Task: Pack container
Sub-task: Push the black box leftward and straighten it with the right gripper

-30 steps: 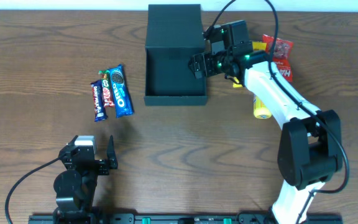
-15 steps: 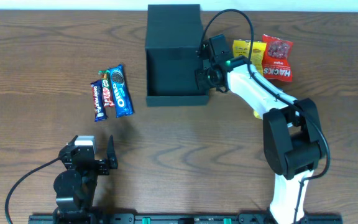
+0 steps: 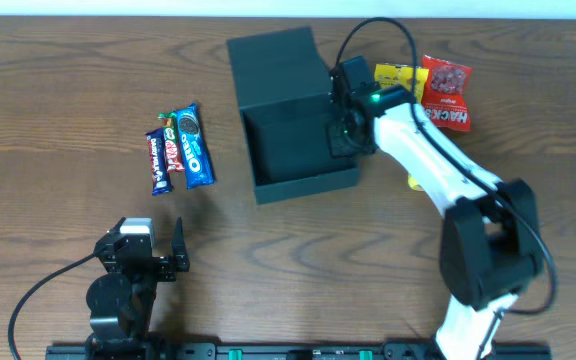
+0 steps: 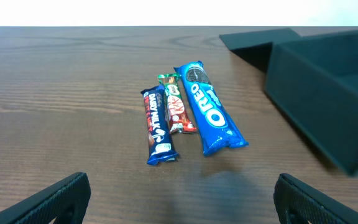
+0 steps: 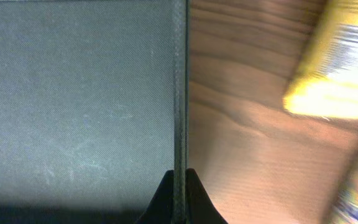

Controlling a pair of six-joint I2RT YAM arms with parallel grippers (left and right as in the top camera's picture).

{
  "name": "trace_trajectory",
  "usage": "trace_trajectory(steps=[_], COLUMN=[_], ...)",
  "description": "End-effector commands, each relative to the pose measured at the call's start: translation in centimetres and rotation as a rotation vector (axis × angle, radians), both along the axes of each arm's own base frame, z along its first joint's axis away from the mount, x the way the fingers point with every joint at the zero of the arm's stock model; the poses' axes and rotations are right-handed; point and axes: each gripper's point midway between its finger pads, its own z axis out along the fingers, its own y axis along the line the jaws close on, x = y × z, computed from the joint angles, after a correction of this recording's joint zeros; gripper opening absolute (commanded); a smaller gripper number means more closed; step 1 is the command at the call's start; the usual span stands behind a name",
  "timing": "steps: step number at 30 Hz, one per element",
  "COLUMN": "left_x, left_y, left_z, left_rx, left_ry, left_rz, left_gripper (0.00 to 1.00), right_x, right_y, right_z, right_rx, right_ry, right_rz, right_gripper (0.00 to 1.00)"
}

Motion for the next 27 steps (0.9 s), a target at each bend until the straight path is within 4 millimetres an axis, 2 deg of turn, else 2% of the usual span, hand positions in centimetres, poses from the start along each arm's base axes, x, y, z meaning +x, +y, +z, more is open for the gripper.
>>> trace_trajectory(steps=[1, 8, 16, 20, 25, 27], left_x=[0.0, 0.0, 0.0, 0.0, 0.0, 0.0], left_y=[0.1, 0.1, 0.1, 0.1, 0.1, 0.1], left_z=[-1.0, -1.0, -1.0, -1.0, -1.0, -1.0], left_rx=[-0.010, -0.010, -0.010, -0.010, -0.010, -0.010], left_ry=[0.022, 0.022, 0.022, 0.022, 0.022, 0.022], left_rz=[0.010, 0.010, 0.010, 0.010, 0.010, 0.010], left_gripper=[0.95, 0.95, 0.95, 0.95, 0.95, 0.95], right_x=[-0.4, -3.6, -7.1, -7.8, -7.4, -7.4], right_y=[-0.5, -1.5, -0.7, -0.5, -0.3, -0.3], right_z=[3.7, 3.0, 0.5, -0.6, -0.7, -0.7], right_rx=[-0.010, -0.031, -0.075, -0.084, -0.072, -0.072], right_ry=[-0.076, 0.046, 0.139, 0.151, 0.133, 0.132], right_rz=[-0.050, -0.176, -0.177, -0.164, -0.164, -0.164], right_gripper=[0.02, 0.02, 0.02, 0.02, 0.02, 0.48])
